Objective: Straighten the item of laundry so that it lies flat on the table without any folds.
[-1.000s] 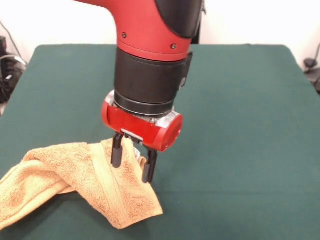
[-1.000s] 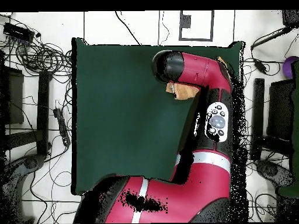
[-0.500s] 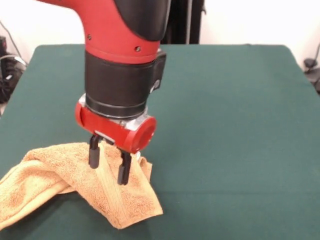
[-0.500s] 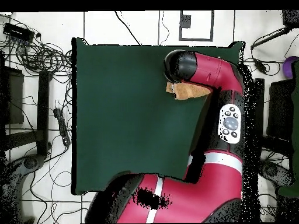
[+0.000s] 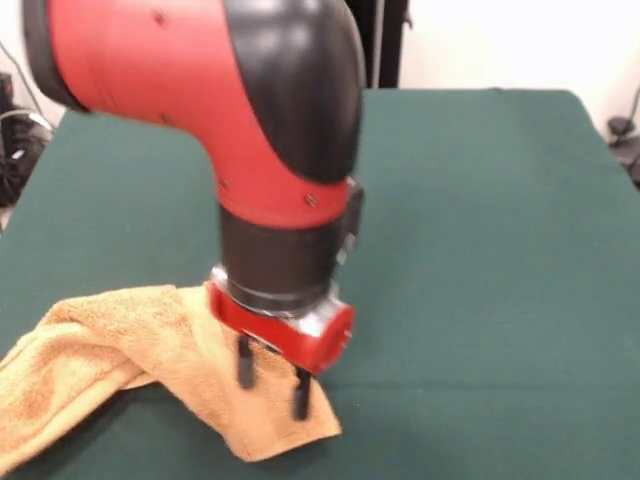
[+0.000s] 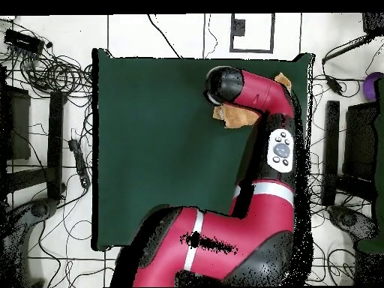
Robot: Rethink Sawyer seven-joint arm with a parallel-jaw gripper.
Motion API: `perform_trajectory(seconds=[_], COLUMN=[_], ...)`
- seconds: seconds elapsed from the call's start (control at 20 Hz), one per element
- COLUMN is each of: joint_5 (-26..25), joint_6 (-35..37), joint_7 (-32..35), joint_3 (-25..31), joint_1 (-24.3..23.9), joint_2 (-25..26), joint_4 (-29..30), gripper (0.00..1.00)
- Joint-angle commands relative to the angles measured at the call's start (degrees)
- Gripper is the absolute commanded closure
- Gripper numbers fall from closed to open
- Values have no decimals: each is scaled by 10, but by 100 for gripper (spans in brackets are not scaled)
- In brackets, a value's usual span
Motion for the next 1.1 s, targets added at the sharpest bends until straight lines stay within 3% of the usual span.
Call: perform_trajectory(seconds=[0.05,0.25,0.45,0.5,0.75,1.1], joint_5=[54,63,24,13,19,28], joint_6=[103,98,25,14,-45,-56], joint_7=[191,186,160,159,153,104], joint_3=[28,16,-28,-45,-35,-8], joint_1=[67,76,85,91,88,62], joint_2=[60,64,83,85,74,15], joint_4=[-22,-26,-23,-24,14,106], gripper=[0,0,0,100,100,100])
